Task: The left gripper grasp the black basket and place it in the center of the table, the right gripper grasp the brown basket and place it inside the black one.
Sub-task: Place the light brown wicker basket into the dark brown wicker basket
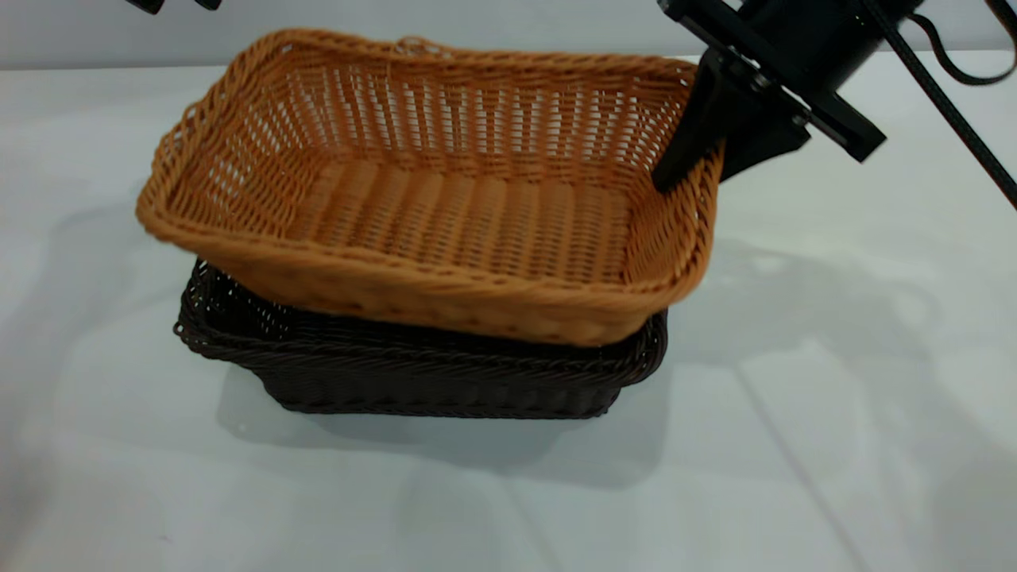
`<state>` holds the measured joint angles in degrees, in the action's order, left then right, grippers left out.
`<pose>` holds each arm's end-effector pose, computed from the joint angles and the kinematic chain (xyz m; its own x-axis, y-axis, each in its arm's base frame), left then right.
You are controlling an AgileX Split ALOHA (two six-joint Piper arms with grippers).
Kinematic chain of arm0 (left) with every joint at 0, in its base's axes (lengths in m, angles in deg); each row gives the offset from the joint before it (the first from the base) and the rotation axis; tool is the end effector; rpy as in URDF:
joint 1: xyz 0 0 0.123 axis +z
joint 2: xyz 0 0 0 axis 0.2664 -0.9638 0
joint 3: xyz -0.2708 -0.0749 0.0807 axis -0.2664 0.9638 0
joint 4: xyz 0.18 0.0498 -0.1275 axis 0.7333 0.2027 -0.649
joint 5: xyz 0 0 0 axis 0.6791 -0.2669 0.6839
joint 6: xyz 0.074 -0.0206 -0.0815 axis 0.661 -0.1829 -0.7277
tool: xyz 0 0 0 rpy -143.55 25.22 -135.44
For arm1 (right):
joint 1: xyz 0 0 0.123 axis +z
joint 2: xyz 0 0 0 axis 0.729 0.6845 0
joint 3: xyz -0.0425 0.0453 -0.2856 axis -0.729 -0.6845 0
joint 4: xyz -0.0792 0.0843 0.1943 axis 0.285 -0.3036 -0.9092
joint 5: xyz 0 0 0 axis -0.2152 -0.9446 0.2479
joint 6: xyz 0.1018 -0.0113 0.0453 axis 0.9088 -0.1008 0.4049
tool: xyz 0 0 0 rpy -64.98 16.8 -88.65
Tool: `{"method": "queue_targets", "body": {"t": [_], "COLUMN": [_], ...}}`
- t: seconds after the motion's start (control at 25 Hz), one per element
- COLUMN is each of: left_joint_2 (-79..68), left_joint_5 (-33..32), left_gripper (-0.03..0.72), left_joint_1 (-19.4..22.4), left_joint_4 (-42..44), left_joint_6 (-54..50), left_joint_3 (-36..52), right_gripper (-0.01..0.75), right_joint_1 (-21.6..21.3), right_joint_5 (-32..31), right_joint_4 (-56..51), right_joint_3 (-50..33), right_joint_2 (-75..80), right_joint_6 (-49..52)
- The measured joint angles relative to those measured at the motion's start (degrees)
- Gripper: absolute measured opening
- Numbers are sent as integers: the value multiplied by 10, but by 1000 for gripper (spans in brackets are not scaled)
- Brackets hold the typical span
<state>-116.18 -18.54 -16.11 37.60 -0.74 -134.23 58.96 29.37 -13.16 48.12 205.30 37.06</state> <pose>0.4649 -0.0385 0.1826 -0.8172 0.2230 -0.5314 0.3461 0.9272 -0.1430 0.3423 0.1463 0.1339 -0.9949 -0.0158 0.0997 0.0505 0.7773 0.6271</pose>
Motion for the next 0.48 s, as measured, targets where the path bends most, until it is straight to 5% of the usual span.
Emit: {"method": "queue_targets", "body": {"t": [0.48], "left_joint_2": [0], "left_joint_5": [4], "left_gripper": [506], "left_joint_1": [0], "left_joint_4": [0], "left_joint_6": [0], "left_joint_3": [0], "right_gripper": [65], "right_joint_1": [38], "right_joint_5": [0], "right_joint_4": [29], "right_joint_3": [39], "right_joint_2": [44], "right_joint_6": [7]}}
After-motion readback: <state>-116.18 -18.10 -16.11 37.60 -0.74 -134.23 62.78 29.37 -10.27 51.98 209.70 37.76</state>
